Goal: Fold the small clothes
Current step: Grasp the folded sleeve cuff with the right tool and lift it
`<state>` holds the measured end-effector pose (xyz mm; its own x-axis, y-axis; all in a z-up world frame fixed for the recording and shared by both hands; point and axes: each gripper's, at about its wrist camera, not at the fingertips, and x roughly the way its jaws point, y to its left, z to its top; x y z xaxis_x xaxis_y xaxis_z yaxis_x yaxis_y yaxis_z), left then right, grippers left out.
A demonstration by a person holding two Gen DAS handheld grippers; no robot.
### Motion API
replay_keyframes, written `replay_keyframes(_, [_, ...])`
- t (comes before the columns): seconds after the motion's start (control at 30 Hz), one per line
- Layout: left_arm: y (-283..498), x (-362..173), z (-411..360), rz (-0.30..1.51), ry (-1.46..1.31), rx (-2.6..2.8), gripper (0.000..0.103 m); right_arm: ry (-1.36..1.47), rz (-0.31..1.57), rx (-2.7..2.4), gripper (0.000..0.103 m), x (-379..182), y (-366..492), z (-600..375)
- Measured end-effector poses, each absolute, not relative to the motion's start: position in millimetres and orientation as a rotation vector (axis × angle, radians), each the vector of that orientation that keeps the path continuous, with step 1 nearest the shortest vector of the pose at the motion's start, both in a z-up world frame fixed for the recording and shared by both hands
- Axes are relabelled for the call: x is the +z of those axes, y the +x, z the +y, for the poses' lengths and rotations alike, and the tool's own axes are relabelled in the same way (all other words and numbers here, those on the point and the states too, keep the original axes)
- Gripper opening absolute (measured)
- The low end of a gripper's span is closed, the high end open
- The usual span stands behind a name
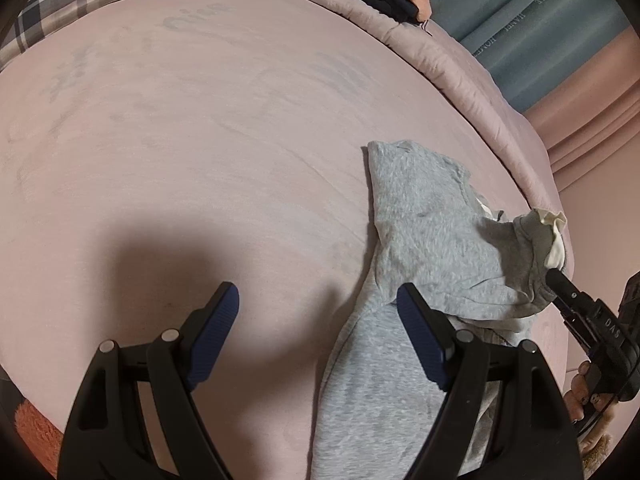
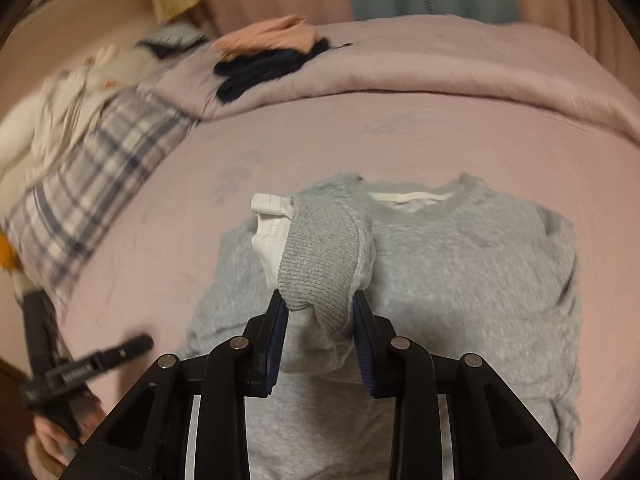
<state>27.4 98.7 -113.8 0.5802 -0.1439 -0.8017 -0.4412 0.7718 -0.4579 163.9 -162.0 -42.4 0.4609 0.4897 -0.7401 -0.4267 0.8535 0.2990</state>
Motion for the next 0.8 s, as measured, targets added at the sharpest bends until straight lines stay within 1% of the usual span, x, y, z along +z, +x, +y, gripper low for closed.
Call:
replay_keyframes(0.3, [41,-118,84,0.985,-0.648,0.161,0.081,0.350,1.016,0.472,0.033,-68,176,-212])
replay_keyframes(0.53, [60,-122,74,1.013,-0.621,0.136,0.081,0.433,1.089,0.387,0.034,-91,181,-232])
replay_keyframes(0.7, [79,-121,68,1.028,-0.592,0.114,0.081,0.374,1.031,0.246,0.034,-83,180,-252])
replay_keyframes(0.8, [93,-120,63,1.033,-0.575,0.088,0.081,0.407,1.042,0.254,0.034,-84,182,-265])
